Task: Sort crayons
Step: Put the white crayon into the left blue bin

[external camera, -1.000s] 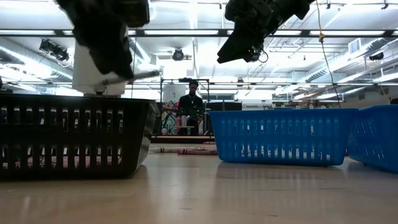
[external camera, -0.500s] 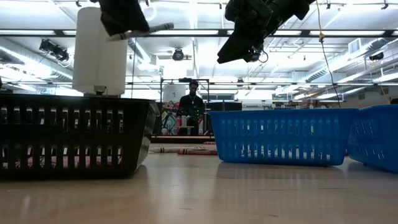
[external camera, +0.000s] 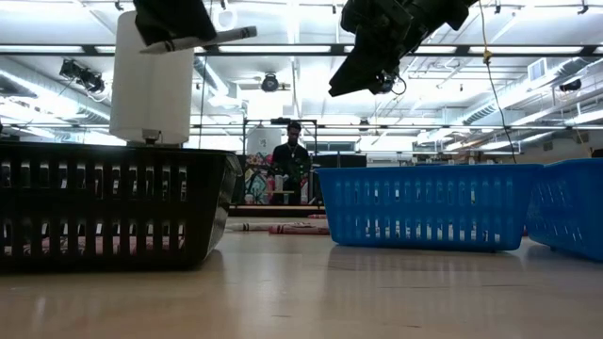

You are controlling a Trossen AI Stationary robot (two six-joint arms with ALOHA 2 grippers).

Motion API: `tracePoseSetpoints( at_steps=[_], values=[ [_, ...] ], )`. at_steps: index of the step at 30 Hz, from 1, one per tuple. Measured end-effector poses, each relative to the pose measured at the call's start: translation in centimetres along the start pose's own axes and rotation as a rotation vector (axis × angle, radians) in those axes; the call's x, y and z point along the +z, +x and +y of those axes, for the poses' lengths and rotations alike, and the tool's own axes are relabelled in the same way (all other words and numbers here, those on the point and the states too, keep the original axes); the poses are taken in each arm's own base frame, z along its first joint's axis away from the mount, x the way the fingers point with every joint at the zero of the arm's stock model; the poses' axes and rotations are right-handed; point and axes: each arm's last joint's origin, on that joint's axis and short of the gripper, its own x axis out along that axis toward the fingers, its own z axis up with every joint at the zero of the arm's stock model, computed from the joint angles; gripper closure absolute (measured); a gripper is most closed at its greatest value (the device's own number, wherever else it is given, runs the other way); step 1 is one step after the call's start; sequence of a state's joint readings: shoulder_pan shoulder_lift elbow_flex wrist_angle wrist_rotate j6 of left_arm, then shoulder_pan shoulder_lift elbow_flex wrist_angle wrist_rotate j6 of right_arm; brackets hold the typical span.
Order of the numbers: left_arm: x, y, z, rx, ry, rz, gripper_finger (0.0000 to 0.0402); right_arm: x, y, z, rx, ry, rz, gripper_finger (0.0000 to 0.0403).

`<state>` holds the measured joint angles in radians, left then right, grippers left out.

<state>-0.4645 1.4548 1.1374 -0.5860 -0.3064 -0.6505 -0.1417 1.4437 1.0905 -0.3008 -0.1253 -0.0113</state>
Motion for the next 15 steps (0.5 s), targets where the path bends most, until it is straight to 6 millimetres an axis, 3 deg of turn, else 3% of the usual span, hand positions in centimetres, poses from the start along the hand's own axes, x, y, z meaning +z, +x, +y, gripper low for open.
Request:
tracePoseSetpoints(
  at_steps=[8, 15],
  values=[
    [-1.6, 1.8, -1.4, 0.010, -0.009, 0.072, 0.0383, 0.0, 0.0, 0.1, 0.002, 0.000, 0.004, 0.0259],
    [-3.7, 1.4, -2.6, 0.009, -0.043, 0.172, 0.0383, 0.0, 0.0, 0.1, 0.009, 0.000, 0.004, 0.0259]
  ],
)
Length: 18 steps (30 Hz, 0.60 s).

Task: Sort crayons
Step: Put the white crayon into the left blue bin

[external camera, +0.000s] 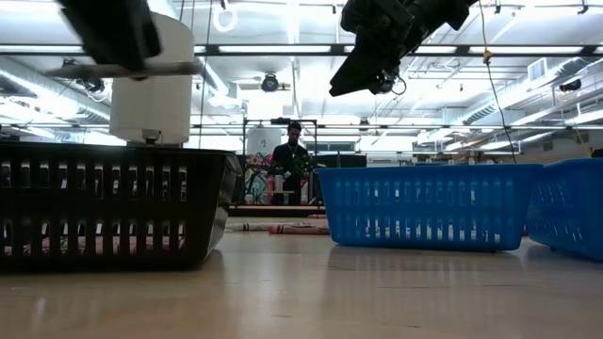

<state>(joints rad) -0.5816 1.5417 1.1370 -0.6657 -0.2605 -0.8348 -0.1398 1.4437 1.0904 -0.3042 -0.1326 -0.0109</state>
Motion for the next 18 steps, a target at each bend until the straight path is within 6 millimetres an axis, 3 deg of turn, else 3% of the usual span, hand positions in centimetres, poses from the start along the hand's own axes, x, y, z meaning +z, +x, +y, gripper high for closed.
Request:
tracePoseSetpoints(
  at_steps=[6, 13, 18],
  values=[
    [0.0, 0.0, -0.1, -0.009, 0.022, -0.006, 0.0383, 0.0, 0.0, 0.0, 0.000, -0.013, -0.004, 0.0259],
    [3.5, 2.2, 2.6, 0.009, 0.146, -0.038, 0.0383, -0.3, -0.1, -0.3, -0.111, 0.064, 0.028, 0.0259],
    [6.4, 5.1, 4.6, -0.046, 0.227, -0.088, 0.0383, -1.3, -0.9, -0.7, -0.223, 0.131, 0.128, 0.0259]
  ],
)
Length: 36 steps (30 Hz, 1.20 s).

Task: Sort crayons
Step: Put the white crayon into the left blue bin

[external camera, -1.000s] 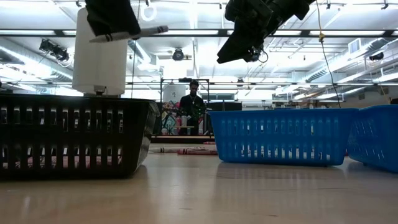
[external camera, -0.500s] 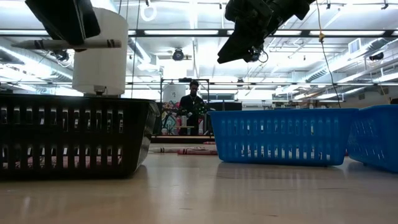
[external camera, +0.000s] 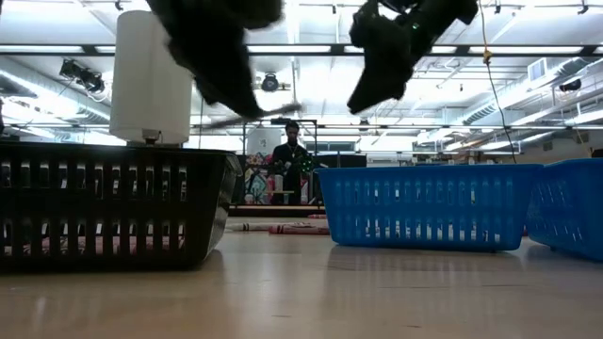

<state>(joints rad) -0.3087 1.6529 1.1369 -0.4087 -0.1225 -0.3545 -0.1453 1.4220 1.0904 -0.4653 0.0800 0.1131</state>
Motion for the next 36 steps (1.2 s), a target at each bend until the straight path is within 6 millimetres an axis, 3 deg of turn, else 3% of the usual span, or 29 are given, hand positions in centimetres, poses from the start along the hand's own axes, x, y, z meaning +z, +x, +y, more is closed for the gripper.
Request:
tracePoseSetpoints(
  at_steps=[5, 14, 21, 36],
  values=[
    [2.0, 2.5, 1.9, -0.021, 0.036, -0.039, 0.0383, -1.4, -1.1, -1.0, -0.067, 0.063, 0.140, 0.0259],
    [5.7, 6.1, 3.3, -0.098, 0.231, -0.075, 0.0383, -3.3, -2.3, -3.2, -0.129, 0.150, 0.348, 0.0259],
    [7.2, 8.4, 4.7, -0.101, 0.286, -0.105, 0.0383, -3.7, -3.5, -3.7, -0.081, 0.209, 0.374, 0.0259],
    [7.7, 9.2, 5.4, -0.108, 0.319, -0.170, 0.0338, -3.9, -6.2, -3.4, -0.124, 0.267, 0.326, 0.0259]
  ],
)
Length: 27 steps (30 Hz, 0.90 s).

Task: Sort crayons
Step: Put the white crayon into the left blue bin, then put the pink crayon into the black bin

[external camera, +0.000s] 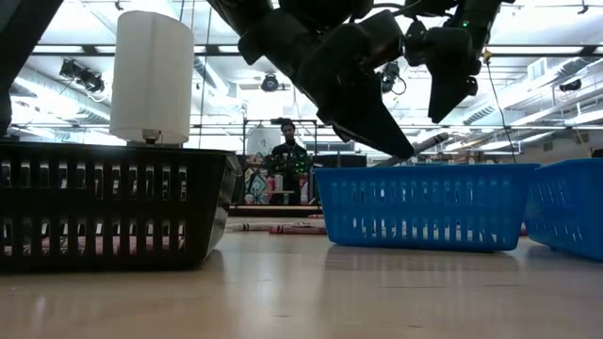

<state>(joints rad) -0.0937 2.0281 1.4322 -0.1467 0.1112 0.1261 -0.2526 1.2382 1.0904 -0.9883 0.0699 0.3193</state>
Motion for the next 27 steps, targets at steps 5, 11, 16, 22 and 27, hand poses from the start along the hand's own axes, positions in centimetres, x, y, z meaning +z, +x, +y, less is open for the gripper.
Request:
tracePoseSetpoints(
  at_steps=[5, 11, 16, 22, 27],
  values=[
    [-0.2, -0.4, 0.2, -0.001, -0.010, 0.031, 0.0294, 0.0, 0.0, 0.0, -0.014, 0.004, -0.007, 0.0259],
    [-0.4, -3.3, 1.4, 0.032, -0.071, 0.154, 0.0277, 0.1, 0.0, 0.0, -0.023, 0.003, -0.017, 0.0259],
    [-1.0, -5.7, 1.4, 0.075, -0.086, 0.287, 0.0284, 0.7, 0.0, 0.1, -0.029, -0.020, -0.084, 0.0259],
    [-2.6, -6.3, 2.0, 0.082, -0.084, 0.399, 0.0286, 2.0, -0.1, 0.5, -0.002, -0.046, -0.207, 0.0259],
    [-5.3, -5.8, 2.7, 0.091, -0.122, 0.465, 0.0286, 2.2, 0.1, 0.6, 0.003, -0.046, -0.224, 0.0259]
  ],
)
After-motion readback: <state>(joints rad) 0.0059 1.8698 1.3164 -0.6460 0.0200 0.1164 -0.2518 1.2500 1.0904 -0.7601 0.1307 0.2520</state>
